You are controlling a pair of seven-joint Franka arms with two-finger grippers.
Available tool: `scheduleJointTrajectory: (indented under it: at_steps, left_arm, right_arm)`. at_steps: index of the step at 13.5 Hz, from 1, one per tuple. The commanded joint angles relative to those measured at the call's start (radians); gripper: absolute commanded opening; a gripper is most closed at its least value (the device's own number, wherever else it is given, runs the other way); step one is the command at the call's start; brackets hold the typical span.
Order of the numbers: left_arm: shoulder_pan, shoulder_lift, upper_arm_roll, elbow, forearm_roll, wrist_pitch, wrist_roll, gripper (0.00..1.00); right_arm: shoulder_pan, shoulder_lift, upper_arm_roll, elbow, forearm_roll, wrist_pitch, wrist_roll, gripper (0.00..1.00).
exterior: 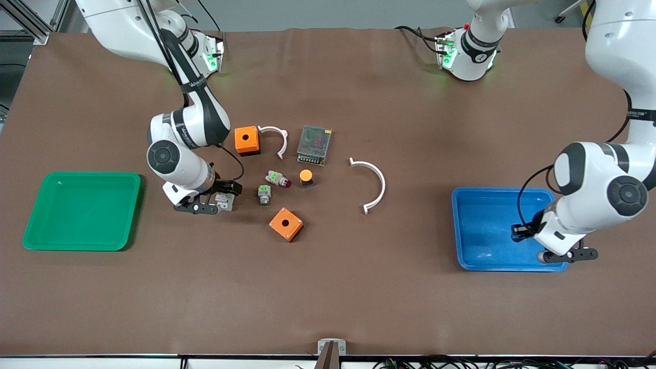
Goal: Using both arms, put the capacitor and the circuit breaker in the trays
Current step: 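Lower the capacitor into the blue tray while the right gripper grasps the breaker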
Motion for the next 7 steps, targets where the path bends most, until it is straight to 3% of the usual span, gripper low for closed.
scheduleJointTrajectory:
  at_steps: [1,3,6,7]
  left_arm:
    - [0.067,0.028,-0.013,-0.045,0.016,0.094,0.148,0.00]
    - [0.107,0.033,-0.011,-0.086,0.016,0.176,0.243,0.00]
    - [0.161,0.066,-0.008,-0.085,0.016,0.179,0.347,0.02]
    - [0.159,0.074,-0.008,-0.082,0.014,0.183,0.349,0.11]
  right_arm:
    - [-0.003,0.024,0.002,0.008,0.023,0.023,0.007,0.99]
    - [-0.003,0.036,0.002,0.008,0.023,0.040,0.007,0.84]
    - [-0.008,0.036,0.002,0.008,0.023,0.042,0.005,0.51]
    - [-0.012,0.036,0.002,0.008,0.023,0.042,0.005,0.41]
